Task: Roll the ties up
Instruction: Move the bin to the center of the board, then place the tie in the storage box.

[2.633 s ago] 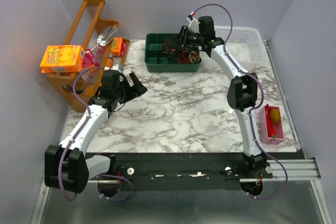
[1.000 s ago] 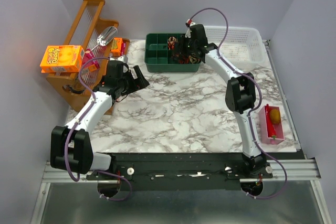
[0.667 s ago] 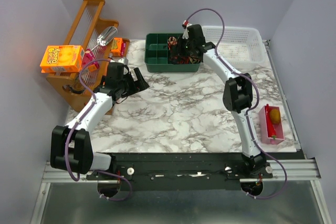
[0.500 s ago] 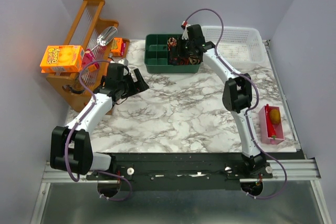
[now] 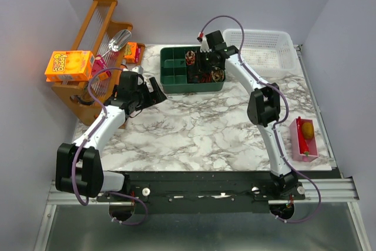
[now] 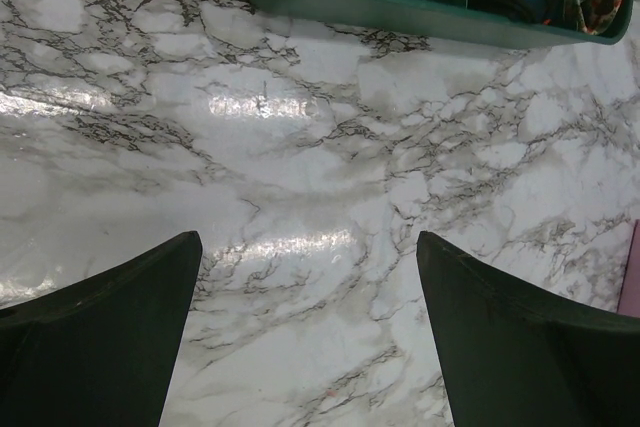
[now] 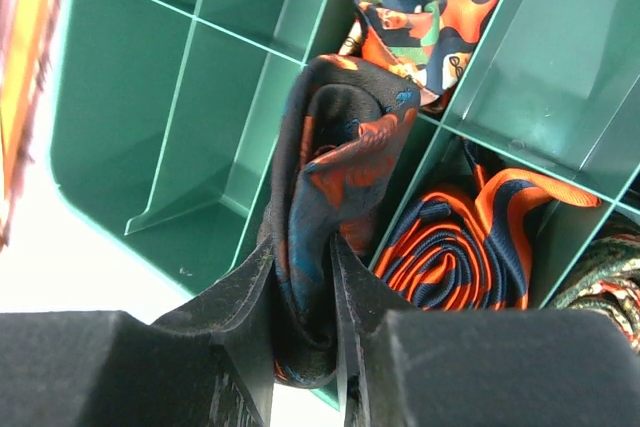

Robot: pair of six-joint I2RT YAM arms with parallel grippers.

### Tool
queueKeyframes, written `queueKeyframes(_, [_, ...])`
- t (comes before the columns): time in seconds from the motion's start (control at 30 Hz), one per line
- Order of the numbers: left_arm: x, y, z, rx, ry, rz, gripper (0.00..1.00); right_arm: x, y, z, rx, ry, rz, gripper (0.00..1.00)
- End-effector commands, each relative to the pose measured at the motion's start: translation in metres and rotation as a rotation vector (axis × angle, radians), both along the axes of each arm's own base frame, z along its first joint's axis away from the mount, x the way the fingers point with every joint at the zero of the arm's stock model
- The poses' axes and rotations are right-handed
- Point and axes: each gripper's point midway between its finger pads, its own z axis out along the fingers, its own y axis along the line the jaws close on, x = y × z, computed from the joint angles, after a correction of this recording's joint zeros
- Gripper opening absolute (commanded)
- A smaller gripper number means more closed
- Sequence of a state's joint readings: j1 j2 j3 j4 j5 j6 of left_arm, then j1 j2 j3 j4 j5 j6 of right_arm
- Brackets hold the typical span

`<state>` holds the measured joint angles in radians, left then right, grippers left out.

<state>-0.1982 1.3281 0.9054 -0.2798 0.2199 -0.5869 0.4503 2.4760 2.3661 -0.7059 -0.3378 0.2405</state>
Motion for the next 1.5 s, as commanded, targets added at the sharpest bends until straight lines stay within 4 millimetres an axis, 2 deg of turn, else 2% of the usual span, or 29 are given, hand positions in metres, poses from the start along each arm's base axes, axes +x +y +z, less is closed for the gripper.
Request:
queueKeyframes(0.0, [-0.004, 0.0, 0.005, 0.003, -0.018, -0.012, 0.99, -0.06, -0.009, -0.038, -0.096, 0.218, 0.097, 0.3])
queueKeyframes(0.17, [-0.005, 0.001, 0.002, 0.008, -0.008, -0.013, 0.99, -0.074, -0.01, -0.022, -0.108, 0.219, 0.127, 0.3])
queueKeyframes(0.47, [-0.004, 0.001, -0.006, 0.018, 0.011, -0.018, 0.99, -0.098, 0.004, -0.015, -0.12, 0.243, 0.197, 0.3])
queueKeyframes(0.6, [-0.003, 0.001, -0.009, 0.02, 0.019, -0.017, 0.99, -0.108, 0.003, -0.016, -0.152, 0.259, 0.217, 0.3])
queueKeyframes(0.83, [0.001, 0.001, -0.013, 0.022, 0.03, -0.013, 0.99, -0.121, 0.004, -0.04, -0.214, 0.303, 0.241, 0.3])
queueKeyframes(1.1, [0.005, -0.001, -0.013, 0.015, 0.033, -0.014, 0.99, -0.135, 0.009, -0.08, -0.301, 0.359, 0.251, 0.3])
queueKeyframes(1.23, [0.006, -0.002, -0.013, 0.011, 0.034, -0.015, 0.99, -0.14, 0.007, -0.093, -0.371, 0.364, 0.244, 0.31])
queueKeyframes(1.43, [0.007, -0.003, -0.012, 0.007, 0.029, -0.014, 0.99, -0.139, 0.003, -0.091, -0.416, 0.346, 0.241, 0.32])
queueKeyframes(1.47, [0.006, -0.003, -0.014, 0.006, 0.034, -0.013, 0.99, -0.138, 0.003, -0.08, -0.407, 0.326, 0.24, 0.35])
